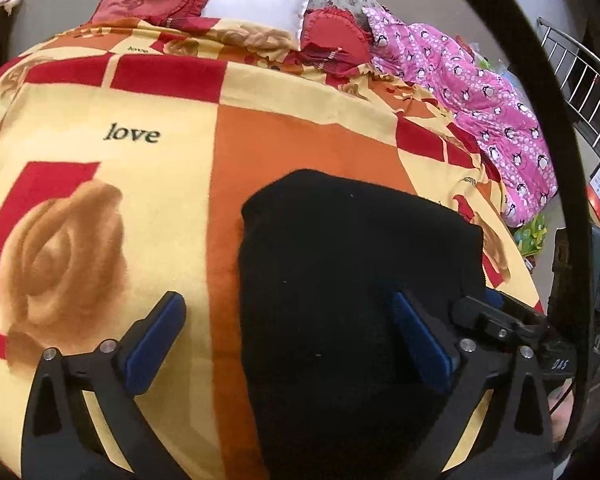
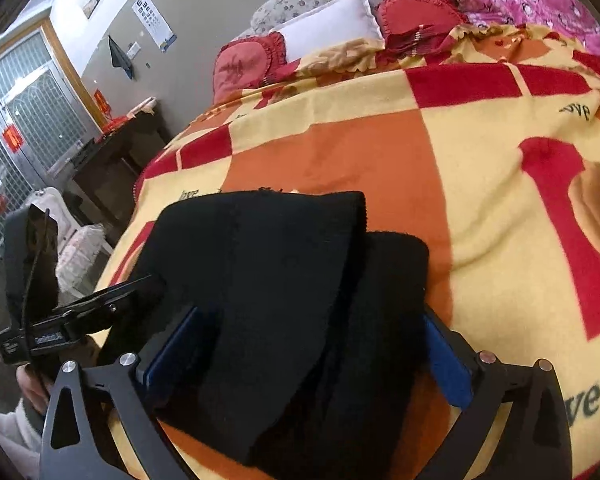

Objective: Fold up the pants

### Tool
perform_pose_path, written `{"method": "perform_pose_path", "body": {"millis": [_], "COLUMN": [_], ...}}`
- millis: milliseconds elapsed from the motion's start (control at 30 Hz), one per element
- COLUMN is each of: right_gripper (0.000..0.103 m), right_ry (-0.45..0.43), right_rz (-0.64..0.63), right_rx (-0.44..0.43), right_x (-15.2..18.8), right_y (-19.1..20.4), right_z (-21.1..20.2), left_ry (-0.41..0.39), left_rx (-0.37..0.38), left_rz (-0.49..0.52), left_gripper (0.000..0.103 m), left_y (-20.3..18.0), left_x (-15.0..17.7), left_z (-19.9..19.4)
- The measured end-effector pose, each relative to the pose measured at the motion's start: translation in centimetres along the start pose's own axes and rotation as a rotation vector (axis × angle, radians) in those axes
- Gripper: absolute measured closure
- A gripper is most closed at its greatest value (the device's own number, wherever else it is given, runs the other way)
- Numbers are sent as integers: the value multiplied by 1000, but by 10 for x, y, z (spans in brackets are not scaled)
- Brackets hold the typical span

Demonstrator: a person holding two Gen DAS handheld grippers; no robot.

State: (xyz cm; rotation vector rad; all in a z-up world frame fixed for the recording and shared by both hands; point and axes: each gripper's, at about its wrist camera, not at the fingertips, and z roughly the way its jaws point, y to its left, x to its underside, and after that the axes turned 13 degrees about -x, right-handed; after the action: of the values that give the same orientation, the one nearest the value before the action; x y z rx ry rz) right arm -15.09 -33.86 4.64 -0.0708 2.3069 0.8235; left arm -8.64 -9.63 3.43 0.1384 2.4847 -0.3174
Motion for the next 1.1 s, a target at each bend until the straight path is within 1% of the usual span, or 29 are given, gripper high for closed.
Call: {"method": "perform_pose_path", "body": {"millis": [67,100,133,167,200,233,267,300,333,367,400,500,633,700,733,767,800,833,867,900,933,967,1000,1033,1100], "right_gripper": [2,7,14,22,26,32,35,36,38,39,39,39,39,39,37,37,37,37,37,37,36,35,35,35,35], "right_ry": [-8,-11,-11,-9,-11,-11,-12,-13,-18,-30,-37,-62,-96,-96,-91,-79,-69,-54,-28,11,28,11,-3,-7,-15], "right_rz": [10,12,9,6,-3,-11,-19,-23,-26,-27,-33,-72,-90,-100,-101,-103,-106,-109,-99,-73,-50,-8,17,25,-3], "right_rx": [-4,-1,3,12,23,26,29,27,22,13,12,32,35,37,38,44,65,103,154,196,196,153,130,127,156], "right_x": [0,0,0,-1,-2,-3,-5,-7,-10,-15,-19,-37,-64,-77,-82,-87,-90,-91,-92,-91,-89,-87,-85,-84,-85], "right_y": [-2,-1,-1,1,4,6,9,11,13,17,20,31,36,34,31,26,21,15,4,-10,-18,-28,-31,-31,-24], "right_z": [-2,-2,-3,-4,-6,-8,-12,-14,-17,-20,-22,-22,-16,-10,-5,2,10,20,31,45,51,50,45,40,29], "left_ry": [3,1,1,5,-8,-21,-33,-40,-41,-41,-46,-98,-133,-121,-106,-83,-69,-55,-44,-31,-27,-33,-43,-48,-64], "left_rx": [7,14,40,71,55,44,41,51,68,83,93,89,60,43,34,16,-9,-47,-81,-117,-124,-124,-133,-139,-169], "left_rz": [-3,-2,6,20,38,52,63,63,61,64,70,97,105,98,93,86,80,68,54,40,27,15,15,26,57], "left_gripper": [2,5,23,33,35,41,47,50,57,62,63,64,64,64,63,62,58,50,49,44,32,27,26,27,27], "left_y": [-1,-2,-3,-5,-9,-11,-14,-14,-13,-14,-15,-20,-21,-17,-15,-11,-8,-4,0,5,10,13,14,13,6], "left_x": [1,2,3,3,3,3,4,2,-1,-5,-9,-24,-49,-60,-63,-66,-66,-66,-64,-62,-61,-60,-59,-59,-59], "left_z": [0,-1,-2,-3,-7,-10,-14,-18,-23,-27,-32,-44,-41,-30,-23,-12,-2,9,17,26,30,31,28,26,19]}}
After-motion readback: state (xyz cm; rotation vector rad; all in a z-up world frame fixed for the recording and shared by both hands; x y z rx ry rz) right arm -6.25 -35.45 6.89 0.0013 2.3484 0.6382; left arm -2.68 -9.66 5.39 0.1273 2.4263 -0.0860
